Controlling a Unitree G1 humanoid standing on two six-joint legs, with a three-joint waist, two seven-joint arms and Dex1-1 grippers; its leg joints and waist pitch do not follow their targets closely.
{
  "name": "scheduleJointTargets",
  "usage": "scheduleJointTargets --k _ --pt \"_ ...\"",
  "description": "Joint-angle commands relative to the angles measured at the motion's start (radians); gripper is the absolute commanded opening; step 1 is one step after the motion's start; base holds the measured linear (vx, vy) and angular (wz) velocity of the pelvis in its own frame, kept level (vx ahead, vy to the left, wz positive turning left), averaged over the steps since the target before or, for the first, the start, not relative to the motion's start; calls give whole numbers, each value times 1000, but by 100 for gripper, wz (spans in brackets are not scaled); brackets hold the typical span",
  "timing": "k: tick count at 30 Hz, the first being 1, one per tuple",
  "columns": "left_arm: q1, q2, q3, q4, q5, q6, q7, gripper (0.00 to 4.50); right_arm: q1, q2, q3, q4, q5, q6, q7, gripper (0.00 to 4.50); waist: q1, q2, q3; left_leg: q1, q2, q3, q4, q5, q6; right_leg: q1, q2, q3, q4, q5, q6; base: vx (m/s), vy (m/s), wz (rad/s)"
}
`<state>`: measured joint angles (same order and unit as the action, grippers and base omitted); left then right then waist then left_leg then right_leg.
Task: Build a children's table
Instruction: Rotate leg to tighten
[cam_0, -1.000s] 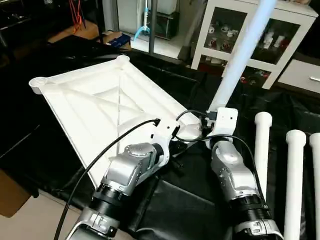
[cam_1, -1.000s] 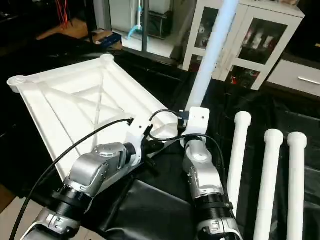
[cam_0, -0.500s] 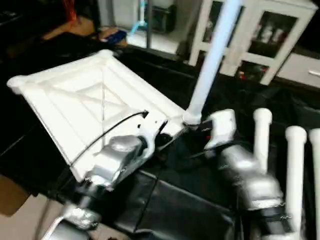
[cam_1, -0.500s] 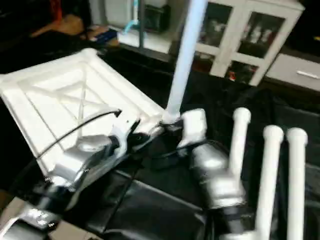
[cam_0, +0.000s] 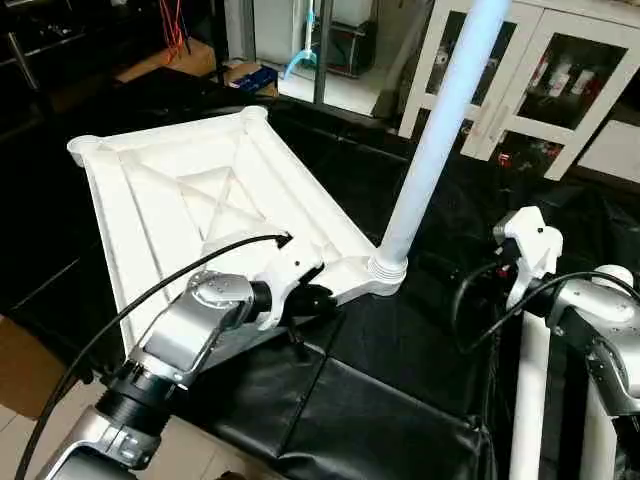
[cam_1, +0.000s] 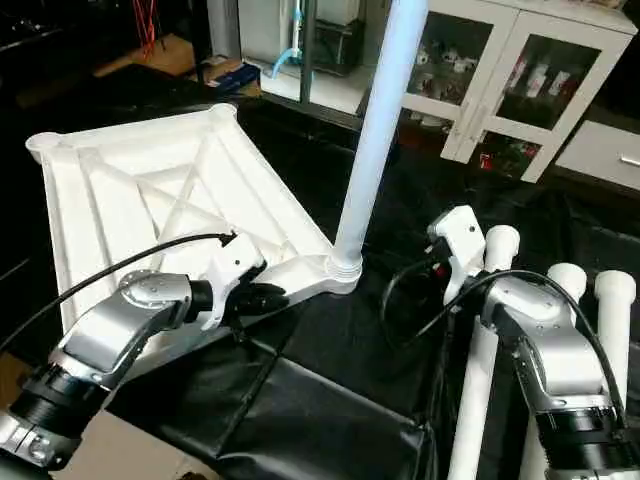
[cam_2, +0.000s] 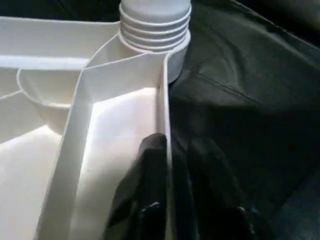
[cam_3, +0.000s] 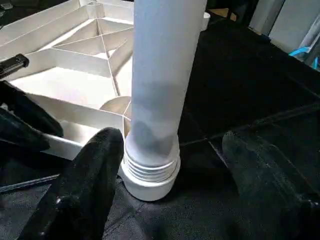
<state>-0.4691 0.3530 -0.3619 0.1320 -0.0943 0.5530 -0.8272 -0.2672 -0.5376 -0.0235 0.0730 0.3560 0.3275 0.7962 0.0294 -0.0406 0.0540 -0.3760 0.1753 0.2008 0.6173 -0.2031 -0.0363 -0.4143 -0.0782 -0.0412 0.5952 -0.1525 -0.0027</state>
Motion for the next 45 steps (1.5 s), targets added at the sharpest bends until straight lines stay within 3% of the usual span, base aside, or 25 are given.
scheduleJointTargets --k 1,2,5,11,12,19,23,24,26,27,28,31,38,41,42,45 --pt "-17 2 -20 4 28 -33 3 115 6 -11 -14 -19 5 15 13 346 -3 1 -65 17 54 -27 -82 -202 29 43 -57 37 -68 -269 -197 0 0 0" --pt "-22 2 -29 19 50 -43 13 115 10 -8 -11 -27 5 19 17 346 -2 5 -65 17 55 -28 -82 -201 31 43 -57 36 -68 -264 -198 0 0 0" --pt "-26 0 -32 31 60 -36 21 115 17 -12 -4 -39 13 24 21 346 -2 2 -66 16 55 -27 -81 -191 37 45 -57 37 -66 -247 -201 0 0 0" --pt "-38 10 -52 42 61 48 14 115 25 -15 8 -58 19 37 34 346 -1 8 -65 19 55 -27 -82 -203 32 44 -57 36 -66 -246 -217 0 0 0" --pt "-43 17 -65 43 66 85 2 90 22 -16 7 -55 17 37 36 346 -2 7 -64 20 55 -27 -83 -221 25 43 -57 36 -69 -273 -211 0 0 0" --pt "-40 18 -77 34 68 121 -27 38 0 -9 4 -37 -1 30 28 346 -6 7 -64 20 54 -29 -84 -240 15 42 -58 36 -74 -317 -195 0 0 0" --pt "-36 42 -92 36 73 56 -57 6 -6 -5 20 -25 -12 20 32 346 -5 5 -64 20 53 -28 -83 -238 20 41 -57 36 -74 -314 -193 0 0 0" --pt "-35 50 -97 35 71 38 -70 1 -4 -8 26 -24 -16 17 39 346 -1 8 -63 23 54 -29 -83 -242 18 39 -58 36 -75 -320 -192 0 0 0" --pt "-15 85 -123 11 58 -88 -165 0 3 -18 42 -24 -12 21 74 346 2 1 -63 22 53 -30 -84 -248 25 38 -59 35 -79 -338 -185 0 0 0" --pt "-5 99 -133 -3 50 -132 -206 0 6 -23 49 -24 -12 22 89 346 1 3 -62 19 54 -31 -86 -250 24 41 -60 36 -77 -344 -182 0 0 0" --pt "9 110 -137 -24 34 -147 -245 0 10 -30 58 -25 -9 24 111 346 1 7 -62 24 58 -32 -89 -257 12 37 -58 36 -73 -328 -187 0 0 0" --pt "23 118 -143 -35 42 -147 -248 0 18 -43 69 -30 4 36 157 346 6 9 -57 36 60 -25 -90 -290 0 29 -56 39 -73 -316 -203 0 0 0" --pt "31 110 -134 -28 16 -176 -264 0 34 -76 95 -37 44 73 268 346 6 3 -58 26 59 -29 -91 -286 7 40 -64 40 -75 -358 -188 0 0 0" --pt "32 109 -128 -24 17 -188 -281 0 32 -95 118 -12 22 40 309 346 5 2 -57 24 59 -31 -91 -291 6 39 -65 40 -77 -393 -178 0 0 0" --pt "32 109 -126 -24 17 -188 -284 0 28 -93 119 -3 17 33 309 318 4 3 -56 24 59 -31 -91 -297 5 37 -67 40 -79 -408 -175 0 0 0" --pt "33 110 -125 -24 16 -190 -294 0 -3 -74 123 49 -6 1 307 306 2 3 -58 25 58 -31 -90 -296 3 35 -65 40 -80 -411 -178 0 0 0"
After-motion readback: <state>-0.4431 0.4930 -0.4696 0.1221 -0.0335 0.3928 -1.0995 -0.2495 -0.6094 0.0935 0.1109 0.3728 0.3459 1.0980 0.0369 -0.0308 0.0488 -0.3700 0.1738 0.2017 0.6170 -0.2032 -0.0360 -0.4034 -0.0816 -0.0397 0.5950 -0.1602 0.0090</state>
